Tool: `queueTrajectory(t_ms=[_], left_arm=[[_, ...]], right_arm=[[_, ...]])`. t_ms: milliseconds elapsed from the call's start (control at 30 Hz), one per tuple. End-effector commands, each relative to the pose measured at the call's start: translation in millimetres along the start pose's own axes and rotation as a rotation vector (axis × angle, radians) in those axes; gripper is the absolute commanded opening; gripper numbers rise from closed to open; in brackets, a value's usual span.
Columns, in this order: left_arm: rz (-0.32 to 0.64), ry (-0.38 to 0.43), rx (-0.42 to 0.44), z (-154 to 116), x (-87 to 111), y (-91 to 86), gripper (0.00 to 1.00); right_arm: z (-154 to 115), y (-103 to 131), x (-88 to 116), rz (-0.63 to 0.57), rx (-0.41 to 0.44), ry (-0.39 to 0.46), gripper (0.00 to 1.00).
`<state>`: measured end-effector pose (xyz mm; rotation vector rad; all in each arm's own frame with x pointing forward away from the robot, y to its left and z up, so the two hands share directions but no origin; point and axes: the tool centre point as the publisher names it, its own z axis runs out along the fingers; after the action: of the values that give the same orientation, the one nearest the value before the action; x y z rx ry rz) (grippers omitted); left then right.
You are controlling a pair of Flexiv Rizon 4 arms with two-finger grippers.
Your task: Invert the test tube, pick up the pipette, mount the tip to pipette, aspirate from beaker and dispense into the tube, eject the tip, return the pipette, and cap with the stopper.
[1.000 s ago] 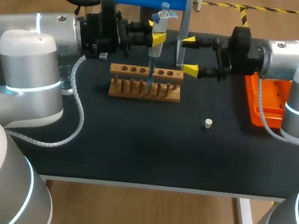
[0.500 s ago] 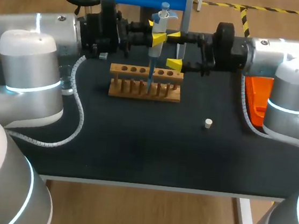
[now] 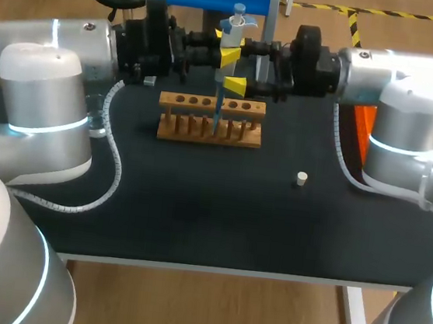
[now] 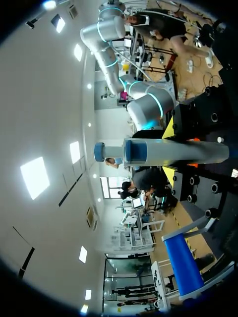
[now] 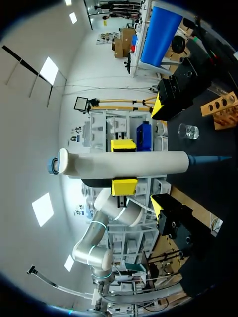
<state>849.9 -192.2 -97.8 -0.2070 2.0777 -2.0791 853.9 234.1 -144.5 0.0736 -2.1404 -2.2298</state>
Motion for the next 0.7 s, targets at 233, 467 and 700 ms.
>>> queueTrajectory(t_ms=[233, 467, 700], left_arm=[[0.0, -0.001, 0.0, -0.2, 0.6, -0.6, 0.0], [0.0, -0.001, 0.0, -0.2, 0.6, -0.6, 0.0], [0.0, -0.001, 0.0, -0.2, 0.6, -0.6, 0.0]], right_arm=[[11.1, 2.8, -1.1, -0.006, -0.006, 0.013, 1.0], [16.3, 8.4, 1.4, -0.017, -0.013, 0.028, 1.0], [15.9, 9.5, 3.1, -0.018, -0.015, 0.036, 0.47]])
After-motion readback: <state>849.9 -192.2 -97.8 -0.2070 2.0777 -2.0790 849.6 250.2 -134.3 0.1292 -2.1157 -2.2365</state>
